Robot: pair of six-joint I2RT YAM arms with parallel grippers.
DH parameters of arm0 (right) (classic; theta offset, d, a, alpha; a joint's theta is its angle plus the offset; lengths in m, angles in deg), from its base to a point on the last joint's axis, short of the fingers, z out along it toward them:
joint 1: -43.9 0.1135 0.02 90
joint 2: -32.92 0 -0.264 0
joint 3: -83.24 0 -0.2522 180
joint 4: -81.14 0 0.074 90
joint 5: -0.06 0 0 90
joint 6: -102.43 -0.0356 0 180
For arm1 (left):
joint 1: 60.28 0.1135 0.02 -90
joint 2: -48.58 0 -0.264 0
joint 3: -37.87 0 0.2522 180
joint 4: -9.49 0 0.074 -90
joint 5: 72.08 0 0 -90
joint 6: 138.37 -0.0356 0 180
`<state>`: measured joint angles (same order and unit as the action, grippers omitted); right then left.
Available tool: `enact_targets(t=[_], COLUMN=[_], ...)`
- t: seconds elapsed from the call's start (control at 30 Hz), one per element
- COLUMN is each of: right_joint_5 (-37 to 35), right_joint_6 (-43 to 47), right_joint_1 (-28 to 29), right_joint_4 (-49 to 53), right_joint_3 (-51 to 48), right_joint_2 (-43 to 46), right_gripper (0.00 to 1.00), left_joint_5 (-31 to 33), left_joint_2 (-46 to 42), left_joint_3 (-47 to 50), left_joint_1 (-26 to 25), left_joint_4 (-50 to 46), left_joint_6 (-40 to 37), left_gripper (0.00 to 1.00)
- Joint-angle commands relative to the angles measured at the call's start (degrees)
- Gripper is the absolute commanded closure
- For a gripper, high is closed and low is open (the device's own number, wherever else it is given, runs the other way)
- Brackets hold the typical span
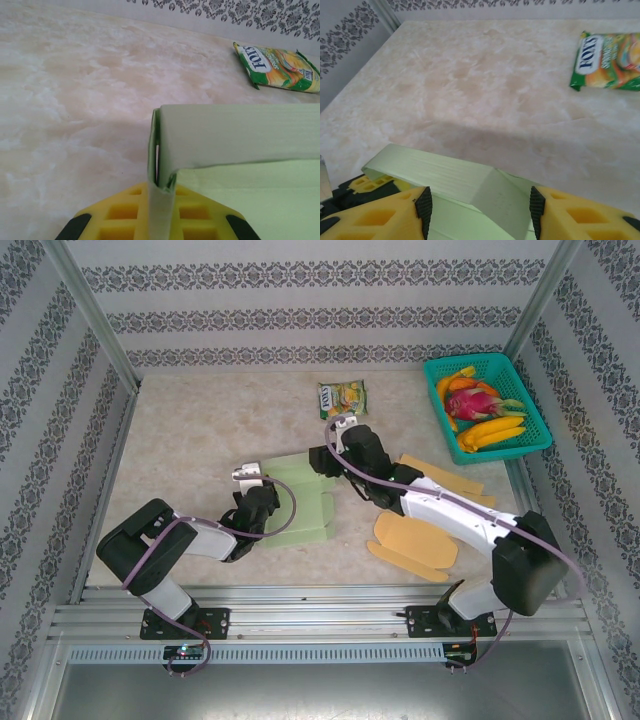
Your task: Fold the paper box
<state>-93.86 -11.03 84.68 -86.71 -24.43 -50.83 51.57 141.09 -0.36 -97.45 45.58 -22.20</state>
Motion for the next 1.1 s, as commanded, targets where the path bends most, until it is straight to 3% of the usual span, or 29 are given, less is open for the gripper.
enact_targets(t=[0.0, 1.07], right_joint_5=[3.9, 8.0], right_joint_6=[-5.1, -13.2], right_joint_1=[0.3, 2.1], right_joint_4=[-3.8, -8.1], right_joint_3=[2.2, 2.2], right_joint_2=[-1.8, -10.1], right_gripper=[0.44, 0.43], left_joint_5=[2.4, 3.1], left_joint_2=[0.3, 0.4], left_joint_3=[0.1, -3.4], left_joint_1=[-0.9, -1.2], left_joint_4=[3.4, -3.9], left_joint_6=[-0.6, 1.7], left_gripper=[1.0, 1.0])
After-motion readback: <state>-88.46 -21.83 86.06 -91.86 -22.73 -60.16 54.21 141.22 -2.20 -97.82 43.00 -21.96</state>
